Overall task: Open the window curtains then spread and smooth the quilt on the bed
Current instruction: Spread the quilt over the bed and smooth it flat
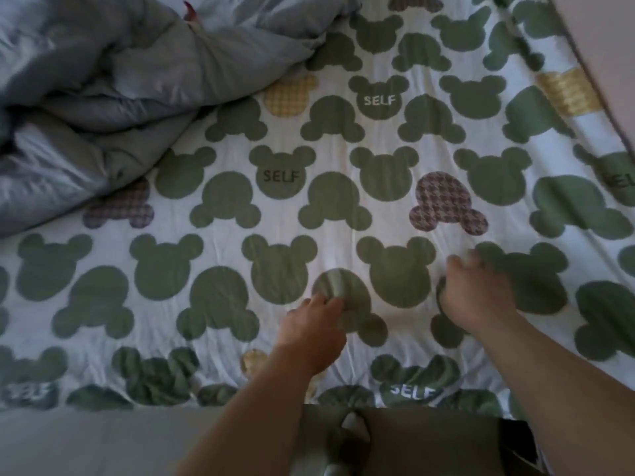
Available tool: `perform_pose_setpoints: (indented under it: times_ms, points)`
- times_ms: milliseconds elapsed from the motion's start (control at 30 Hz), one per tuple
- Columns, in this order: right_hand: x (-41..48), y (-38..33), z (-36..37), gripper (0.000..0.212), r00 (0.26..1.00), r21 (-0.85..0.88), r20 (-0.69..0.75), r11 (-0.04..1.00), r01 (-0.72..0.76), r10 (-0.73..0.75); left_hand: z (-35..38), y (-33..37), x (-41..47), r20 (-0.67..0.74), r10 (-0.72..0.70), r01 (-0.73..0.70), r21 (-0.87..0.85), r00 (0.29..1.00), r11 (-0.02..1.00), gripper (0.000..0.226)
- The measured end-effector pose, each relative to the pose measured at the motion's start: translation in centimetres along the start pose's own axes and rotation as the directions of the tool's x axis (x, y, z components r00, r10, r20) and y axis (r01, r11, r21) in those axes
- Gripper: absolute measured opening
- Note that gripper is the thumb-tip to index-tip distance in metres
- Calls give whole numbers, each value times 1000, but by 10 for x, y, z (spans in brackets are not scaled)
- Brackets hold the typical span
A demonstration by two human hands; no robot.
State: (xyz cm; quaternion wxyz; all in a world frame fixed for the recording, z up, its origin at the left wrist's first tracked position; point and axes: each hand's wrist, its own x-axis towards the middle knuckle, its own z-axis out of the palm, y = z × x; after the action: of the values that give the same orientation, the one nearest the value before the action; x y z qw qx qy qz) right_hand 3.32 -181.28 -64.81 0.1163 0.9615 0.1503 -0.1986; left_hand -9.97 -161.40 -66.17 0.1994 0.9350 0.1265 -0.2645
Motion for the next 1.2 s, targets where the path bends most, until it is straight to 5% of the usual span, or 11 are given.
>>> perform_pose_setpoints:
  times_ms: [167, 333, 467, 600, 867, 1033, 1200]
  points:
    - [-3, -112, -21, 38, 926, 150, -71, 914, 377, -370, -27, -61, 0, -205, -180, 177, -29, 962, 984, 50]
    - [-4, -179, -28, 16, 925, 140, 186, 941, 309, -332, -51, -146, -17, 85, -187, 192, -59, 979, 980, 37]
    - [14, -241, -53, 22, 939, 111, 112, 943, 314, -326, -98, -221, -25, -132, -242, 235, -72, 961, 969, 37]
    - [25, -352, -90, 35, 913, 152, -7, 902, 403, -407, -161, -327, -40, -340, -425, 385, -181, 839, 905, 42]
    - [58, -566, -167, 43, 750, 132, -318, 757, 640, -580, -244, -506, -59, -472, -642, 616, -235, 604, 752, 66]
    - [73, -641, -192, 48, 664, 27, -352, 702, 712, -659, -262, -579, -57, -316, -711, 722, -104, 628, 684, 110]
    - [79, -691, -206, 53, 594, -116, -393, 679, 725, -702, -264, -617, -44, -274, -665, 655, -142, 695, 742, 110]
